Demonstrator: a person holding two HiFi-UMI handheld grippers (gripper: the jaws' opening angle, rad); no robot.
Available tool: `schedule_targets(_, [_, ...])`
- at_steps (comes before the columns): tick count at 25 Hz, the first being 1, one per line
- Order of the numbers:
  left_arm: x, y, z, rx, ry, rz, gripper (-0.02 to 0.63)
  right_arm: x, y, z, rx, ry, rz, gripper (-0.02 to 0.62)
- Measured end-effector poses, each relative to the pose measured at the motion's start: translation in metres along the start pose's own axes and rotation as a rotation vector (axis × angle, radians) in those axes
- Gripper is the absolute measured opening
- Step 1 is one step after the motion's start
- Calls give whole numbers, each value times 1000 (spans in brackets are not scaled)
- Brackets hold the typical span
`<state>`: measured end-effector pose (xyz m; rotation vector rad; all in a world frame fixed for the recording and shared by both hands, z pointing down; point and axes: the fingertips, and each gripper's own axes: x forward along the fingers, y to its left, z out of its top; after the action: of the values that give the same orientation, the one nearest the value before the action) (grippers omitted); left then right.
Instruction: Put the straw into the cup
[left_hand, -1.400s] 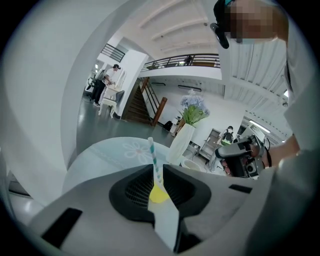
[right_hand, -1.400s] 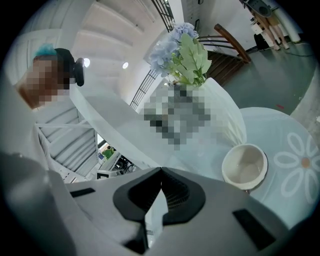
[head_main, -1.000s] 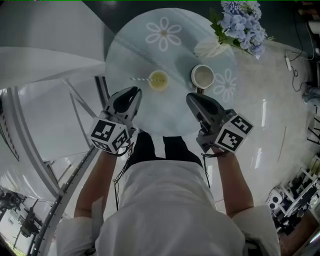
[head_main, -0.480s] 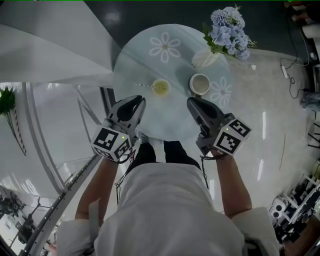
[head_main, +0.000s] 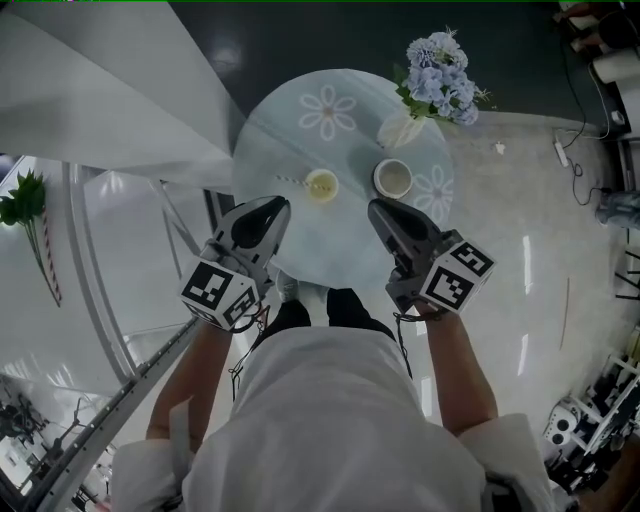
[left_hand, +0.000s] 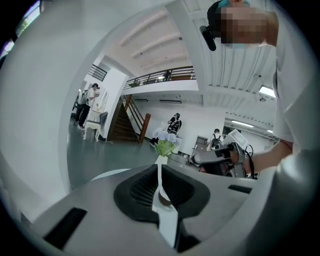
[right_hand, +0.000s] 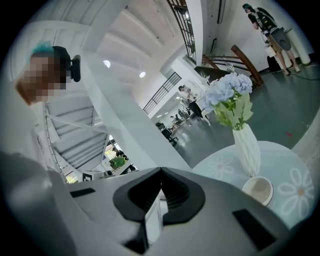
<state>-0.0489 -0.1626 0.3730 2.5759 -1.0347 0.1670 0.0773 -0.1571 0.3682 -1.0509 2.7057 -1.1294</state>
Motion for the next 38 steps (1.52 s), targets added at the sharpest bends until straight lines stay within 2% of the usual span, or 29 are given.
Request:
schedule_targets(16, [-21,-18,55,63,-81,-59,33,-4,37,29,-72,-70,9,21])
schedule_targets(38, [-46,-29,68,75,-101,-96,21,-1,86,32,-155,-88,59,21])
